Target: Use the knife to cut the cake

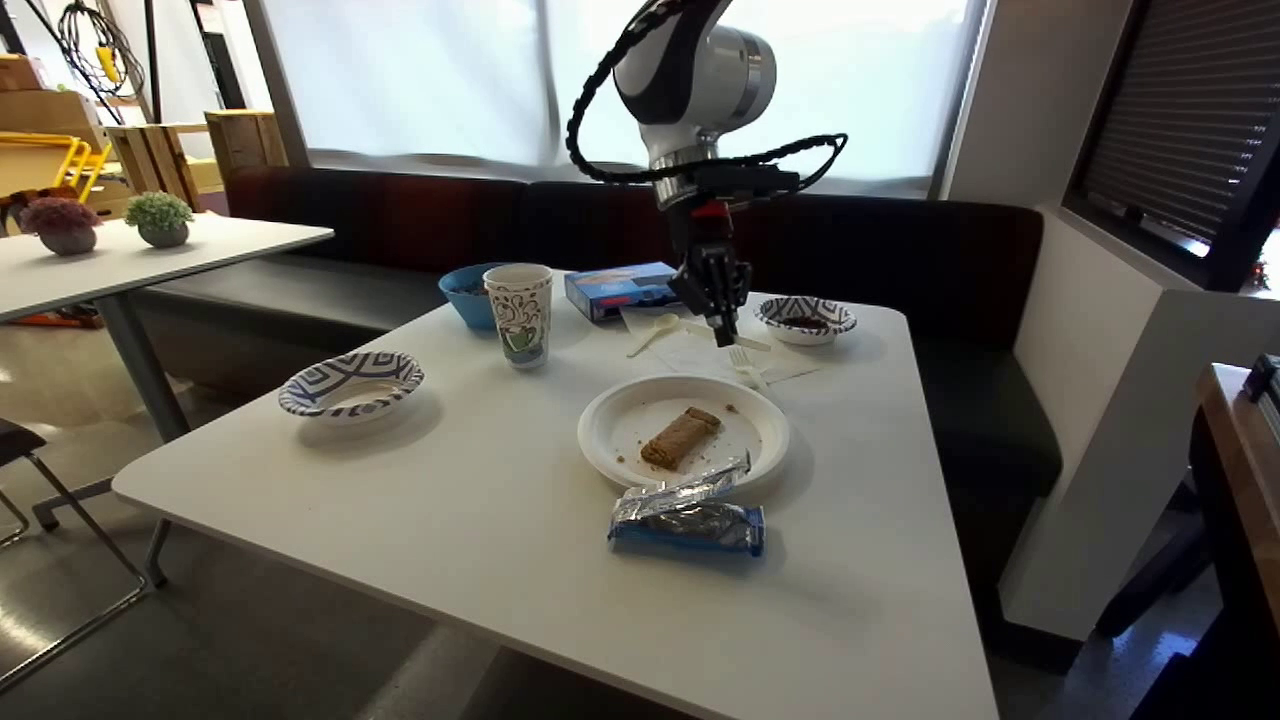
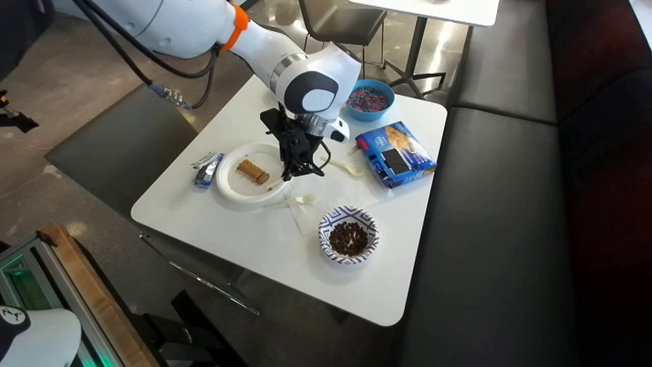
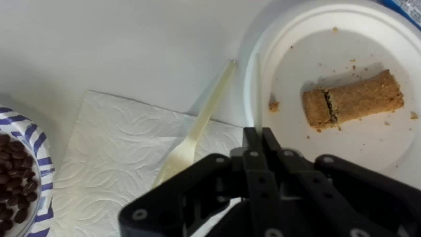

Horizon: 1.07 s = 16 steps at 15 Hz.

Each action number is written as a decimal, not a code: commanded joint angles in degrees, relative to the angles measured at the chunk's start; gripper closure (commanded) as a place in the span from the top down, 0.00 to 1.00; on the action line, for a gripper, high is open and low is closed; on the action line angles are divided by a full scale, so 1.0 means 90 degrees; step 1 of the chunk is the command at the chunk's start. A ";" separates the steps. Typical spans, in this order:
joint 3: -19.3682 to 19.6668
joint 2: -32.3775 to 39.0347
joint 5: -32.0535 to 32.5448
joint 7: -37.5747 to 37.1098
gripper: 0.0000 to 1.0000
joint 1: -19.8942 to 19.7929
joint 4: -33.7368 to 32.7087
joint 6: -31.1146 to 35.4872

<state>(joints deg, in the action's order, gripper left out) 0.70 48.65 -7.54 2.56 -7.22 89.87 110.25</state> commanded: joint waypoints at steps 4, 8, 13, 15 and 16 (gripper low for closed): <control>0.0050 0.0913 -0.0322 -0.0673 0.01 -0.0104 -0.1165 -0.0388; 0.0148 0.1251 -0.0344 -0.1052 0.01 -0.0149 -0.1586 -0.0573; 0.0232 0.1545 -0.0281 -0.1269 0.01 -0.0164 -0.2011 -0.0732; 0.0259 0.1607 -0.0264 -0.1357 0.30 -0.0146 -0.2113 -0.0802; 0.0251 0.1622 -0.0261 -0.1365 0.31 -0.0145 -0.2163 -0.0893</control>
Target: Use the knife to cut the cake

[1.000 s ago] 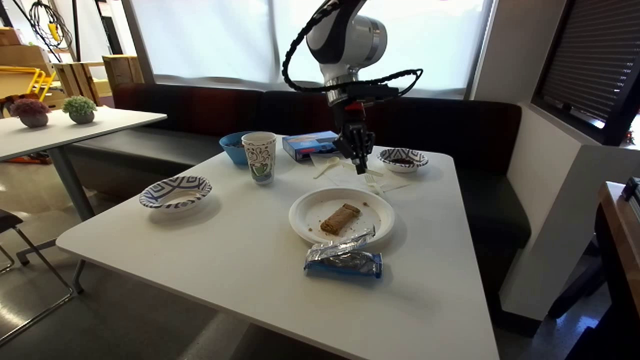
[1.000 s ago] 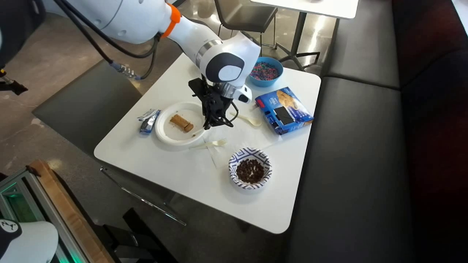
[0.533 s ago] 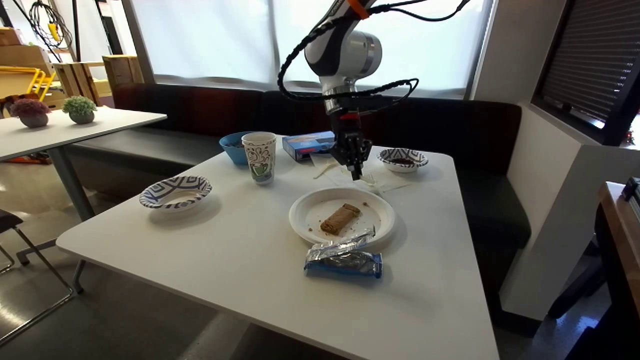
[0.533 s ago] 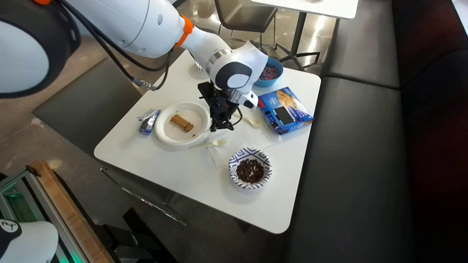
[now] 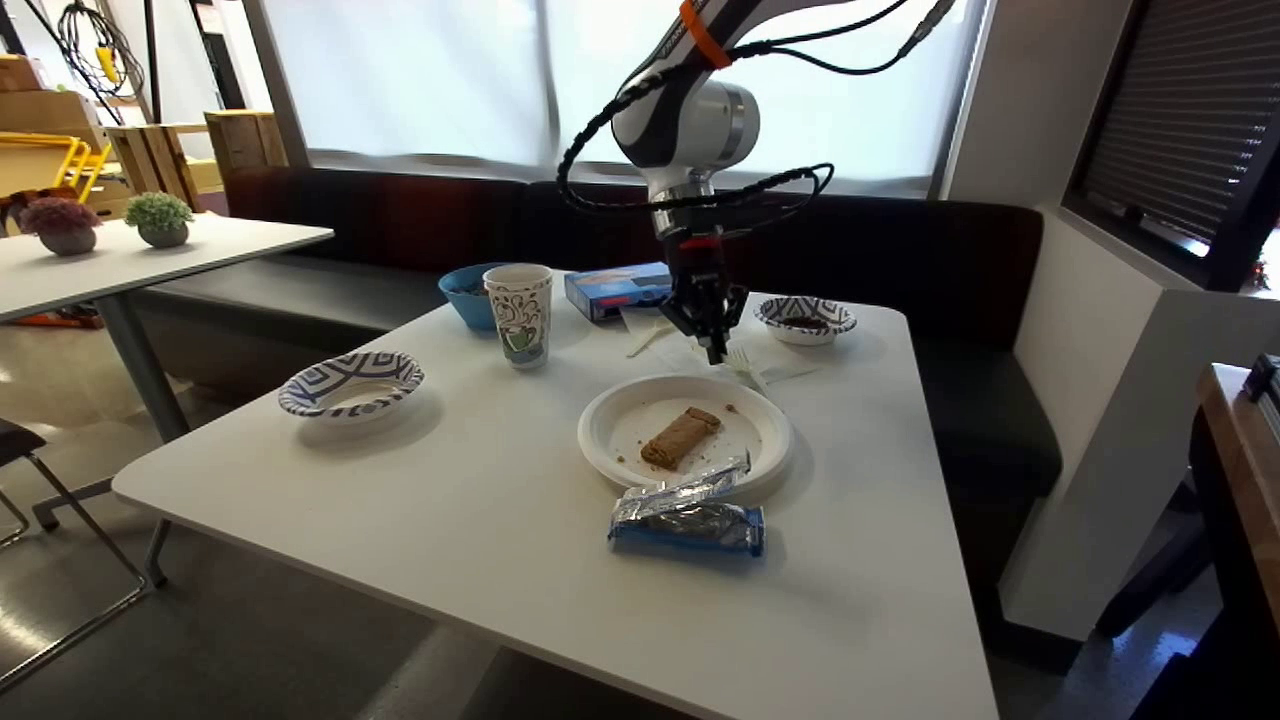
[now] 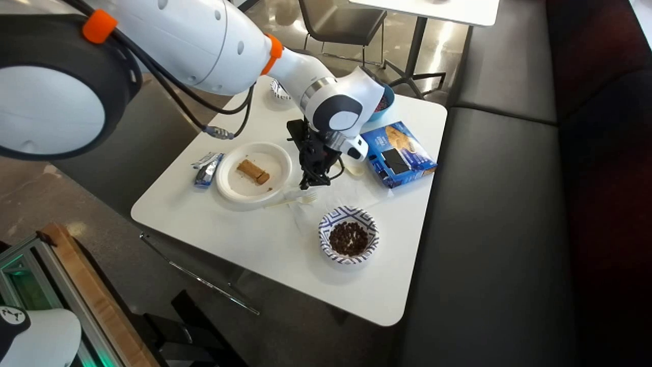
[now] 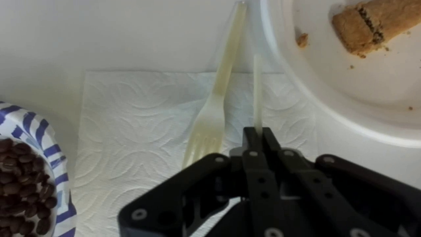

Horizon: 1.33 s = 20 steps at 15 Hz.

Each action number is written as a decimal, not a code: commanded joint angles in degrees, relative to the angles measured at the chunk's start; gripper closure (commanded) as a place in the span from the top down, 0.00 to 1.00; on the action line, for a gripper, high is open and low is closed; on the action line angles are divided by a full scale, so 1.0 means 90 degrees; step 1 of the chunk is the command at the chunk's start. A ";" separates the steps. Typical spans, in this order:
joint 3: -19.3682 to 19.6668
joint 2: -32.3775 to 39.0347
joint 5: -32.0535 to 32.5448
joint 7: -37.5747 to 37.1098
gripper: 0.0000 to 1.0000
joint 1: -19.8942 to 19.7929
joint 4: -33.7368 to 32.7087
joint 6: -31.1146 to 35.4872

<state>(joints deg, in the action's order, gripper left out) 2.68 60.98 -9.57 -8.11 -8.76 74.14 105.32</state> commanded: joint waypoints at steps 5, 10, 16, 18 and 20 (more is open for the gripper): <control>0.0093 -0.0127 0.0180 -0.0142 0.69 0.0202 -0.0060 -0.0782; 0.0032 -0.1284 0.0961 0.0416 1.00 0.0814 0.1395 0.0184; -0.0154 -0.2651 0.1741 0.0447 1.00 0.1613 0.3070 0.1919; -0.0286 -0.3118 0.1876 0.0507 1.00 0.1756 0.3693 0.2677; -0.0412 -0.3595 0.1969 0.0623 1.00 0.1842 0.4325 0.3364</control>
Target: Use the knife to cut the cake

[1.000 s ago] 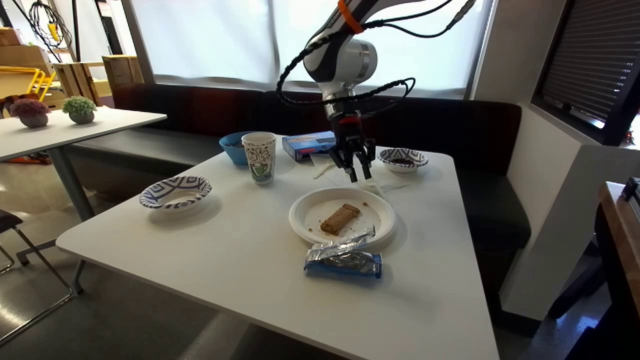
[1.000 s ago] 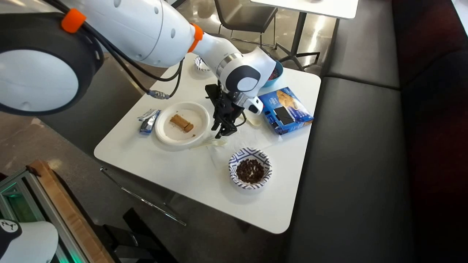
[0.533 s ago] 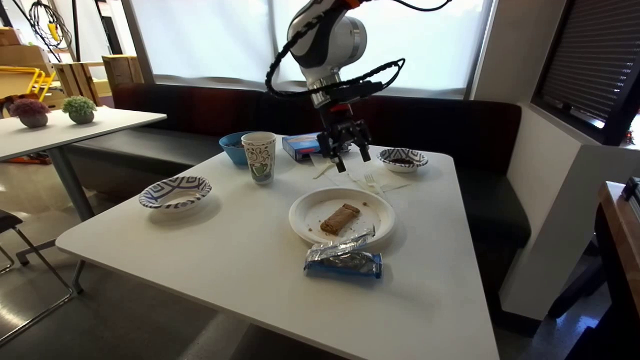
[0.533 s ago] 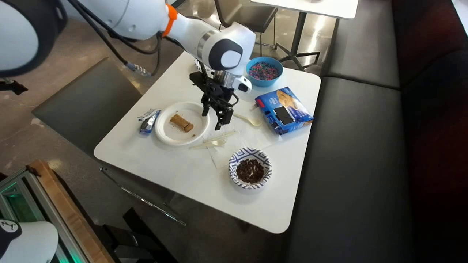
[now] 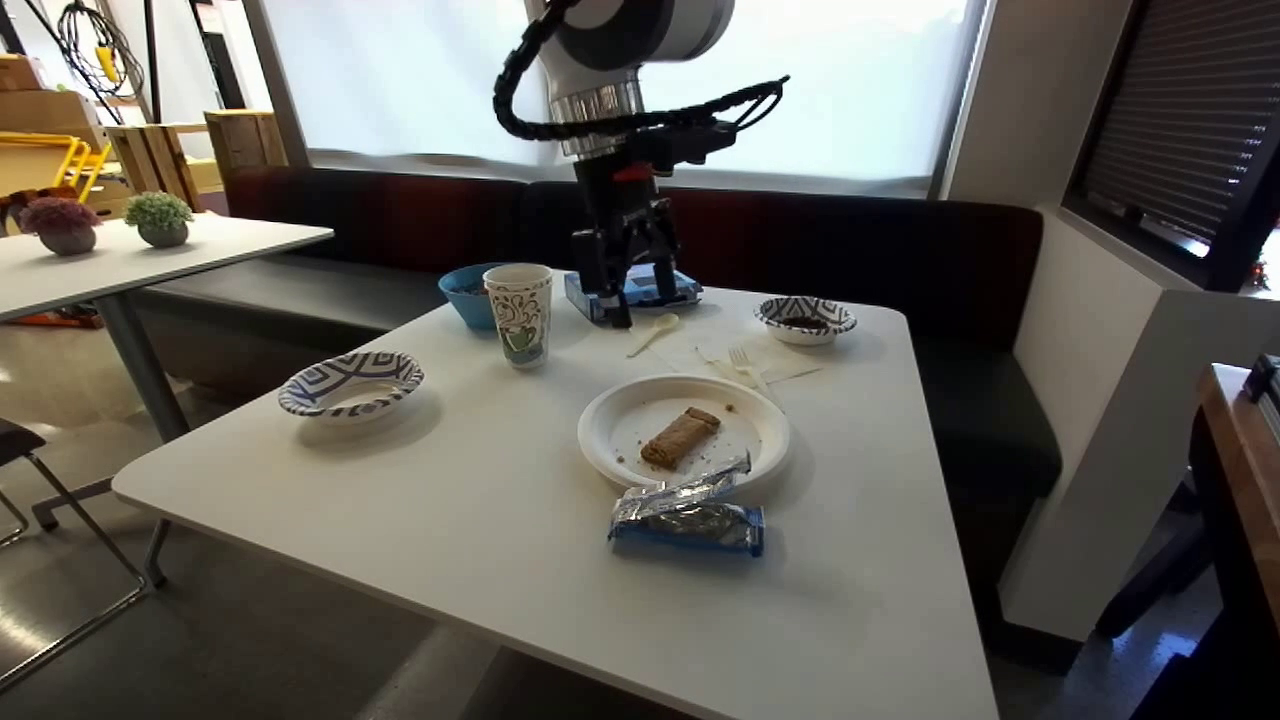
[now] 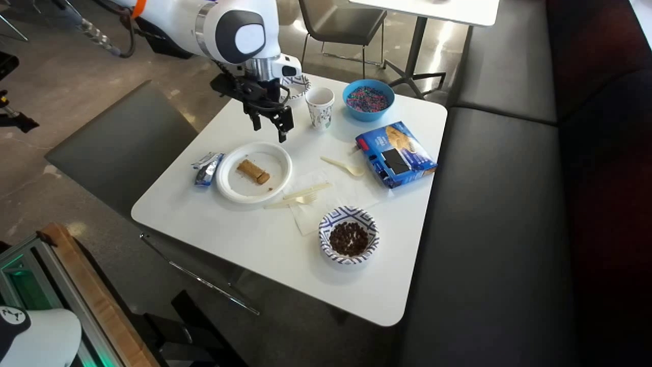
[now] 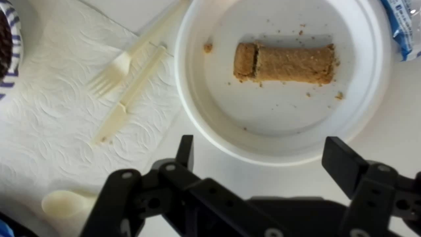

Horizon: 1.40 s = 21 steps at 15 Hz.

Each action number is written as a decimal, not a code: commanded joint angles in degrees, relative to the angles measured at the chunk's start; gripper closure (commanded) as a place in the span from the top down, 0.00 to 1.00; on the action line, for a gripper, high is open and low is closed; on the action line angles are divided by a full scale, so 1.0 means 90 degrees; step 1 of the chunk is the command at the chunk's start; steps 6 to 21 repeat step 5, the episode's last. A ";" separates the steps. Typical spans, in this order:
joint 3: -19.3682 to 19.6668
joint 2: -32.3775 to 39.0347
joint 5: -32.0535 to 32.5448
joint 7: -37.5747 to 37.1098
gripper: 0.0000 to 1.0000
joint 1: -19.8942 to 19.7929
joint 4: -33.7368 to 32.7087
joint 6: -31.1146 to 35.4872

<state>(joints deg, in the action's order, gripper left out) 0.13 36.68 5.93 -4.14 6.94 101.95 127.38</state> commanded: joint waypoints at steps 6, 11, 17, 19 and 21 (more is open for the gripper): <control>-0.0164 -0.0766 0.0141 0.0114 1.00 0.0092 0.0971 0.0688; -0.0164 -0.0766 0.0141 0.0114 1.00 0.0092 0.0971 0.0688; -0.0164 -0.0766 0.0141 0.0114 1.00 0.0092 0.0971 0.0688; -0.0164 -0.0766 0.0141 0.0114 1.00 0.0092 0.0971 0.0688; -0.0164 -0.0766 0.0141 0.0114 1.00 0.0092 0.0971 0.0688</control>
